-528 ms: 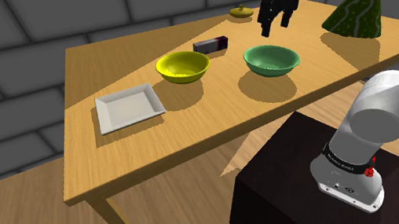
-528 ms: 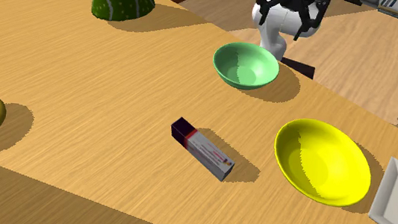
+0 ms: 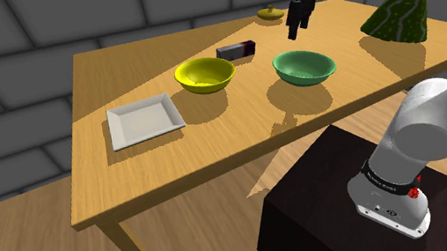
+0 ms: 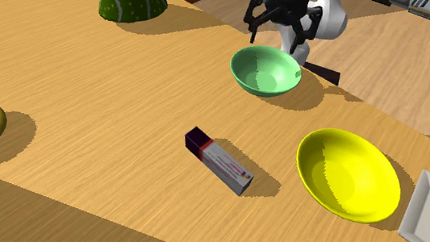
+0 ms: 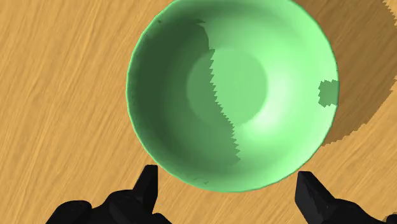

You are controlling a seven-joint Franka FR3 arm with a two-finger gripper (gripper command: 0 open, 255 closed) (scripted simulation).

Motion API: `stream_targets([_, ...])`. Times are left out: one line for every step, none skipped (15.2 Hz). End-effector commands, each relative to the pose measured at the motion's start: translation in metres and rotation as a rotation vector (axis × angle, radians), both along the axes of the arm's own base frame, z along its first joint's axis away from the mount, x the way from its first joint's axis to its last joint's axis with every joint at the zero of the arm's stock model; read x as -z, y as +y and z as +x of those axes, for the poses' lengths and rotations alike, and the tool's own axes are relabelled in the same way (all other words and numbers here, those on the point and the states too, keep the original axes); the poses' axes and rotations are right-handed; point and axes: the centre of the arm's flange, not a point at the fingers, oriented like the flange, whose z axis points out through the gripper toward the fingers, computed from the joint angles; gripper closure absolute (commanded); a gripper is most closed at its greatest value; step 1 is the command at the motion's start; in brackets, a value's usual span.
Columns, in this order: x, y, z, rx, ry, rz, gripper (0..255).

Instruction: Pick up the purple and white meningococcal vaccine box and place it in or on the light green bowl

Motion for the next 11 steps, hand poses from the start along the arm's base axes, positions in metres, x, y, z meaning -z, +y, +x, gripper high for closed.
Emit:
stream_targets([0.009, -0.017, 0.021, -0.107, 0.003, 0.0, 0])
stream_targets([0.013, -0.023, 0.032, -0.156, 0.005, 0.001, 0])
stream_targets([0.017, -0.029, 0.044, -0.206, 0.007, 0.002, 0])
stream_targets([0.021, -0.034, 0.055, -0.255, 0.008, 0.003, 0])
stream_targets([0.024, -0.039, 0.067, -0.305, 0.01, 0.004, 0])
stream_targets([0.028, -0.043, 0.079, -0.354, 0.012, 0.005, 0])
stream_targets([0.032, -0.046, 0.092, -0.404, 0.013, 0.006, 0])
stream_targets([0.036, -0.049, 0.104, -0.453, 0.015, 0.007, 0])
stream_targets([0.04, -0.051, 0.117, -0.503, 0.017, 0.008, 0])
stream_targets([0.044, -0.053, 0.129, -0.552, 0.019, 0.009, 0])
stream_targets([0.048, -0.054, 0.142, -0.602, 0.02, 0.01, 0])
